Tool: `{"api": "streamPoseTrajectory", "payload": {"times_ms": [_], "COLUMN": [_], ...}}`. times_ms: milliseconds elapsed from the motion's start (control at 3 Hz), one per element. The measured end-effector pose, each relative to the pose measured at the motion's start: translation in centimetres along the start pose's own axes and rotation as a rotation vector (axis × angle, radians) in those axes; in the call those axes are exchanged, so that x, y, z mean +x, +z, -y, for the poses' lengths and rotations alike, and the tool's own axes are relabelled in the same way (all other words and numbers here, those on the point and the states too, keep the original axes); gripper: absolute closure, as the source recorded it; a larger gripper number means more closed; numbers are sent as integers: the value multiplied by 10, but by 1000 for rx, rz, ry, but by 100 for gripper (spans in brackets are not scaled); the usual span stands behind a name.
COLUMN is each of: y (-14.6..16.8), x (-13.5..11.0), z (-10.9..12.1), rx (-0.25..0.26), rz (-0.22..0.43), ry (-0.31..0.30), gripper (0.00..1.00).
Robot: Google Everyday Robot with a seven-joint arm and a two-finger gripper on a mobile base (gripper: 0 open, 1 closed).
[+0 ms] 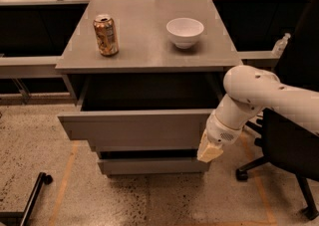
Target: Close top drawer
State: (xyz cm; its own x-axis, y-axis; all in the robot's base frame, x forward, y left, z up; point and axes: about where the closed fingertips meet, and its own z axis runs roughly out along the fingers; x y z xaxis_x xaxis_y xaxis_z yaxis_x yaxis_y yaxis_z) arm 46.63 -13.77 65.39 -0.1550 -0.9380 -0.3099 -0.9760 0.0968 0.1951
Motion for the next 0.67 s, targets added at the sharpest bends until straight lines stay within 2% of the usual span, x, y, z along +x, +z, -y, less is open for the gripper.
{"api": "streamPoseTrajectory", "payload": {"times_ms": [333,667], "y": [0,-1], "x": [0,-10], "z": [0,19], "rx": [0,26], "rz": [0,-10], "ry": [0,-4], "gripper": [100,100]}}
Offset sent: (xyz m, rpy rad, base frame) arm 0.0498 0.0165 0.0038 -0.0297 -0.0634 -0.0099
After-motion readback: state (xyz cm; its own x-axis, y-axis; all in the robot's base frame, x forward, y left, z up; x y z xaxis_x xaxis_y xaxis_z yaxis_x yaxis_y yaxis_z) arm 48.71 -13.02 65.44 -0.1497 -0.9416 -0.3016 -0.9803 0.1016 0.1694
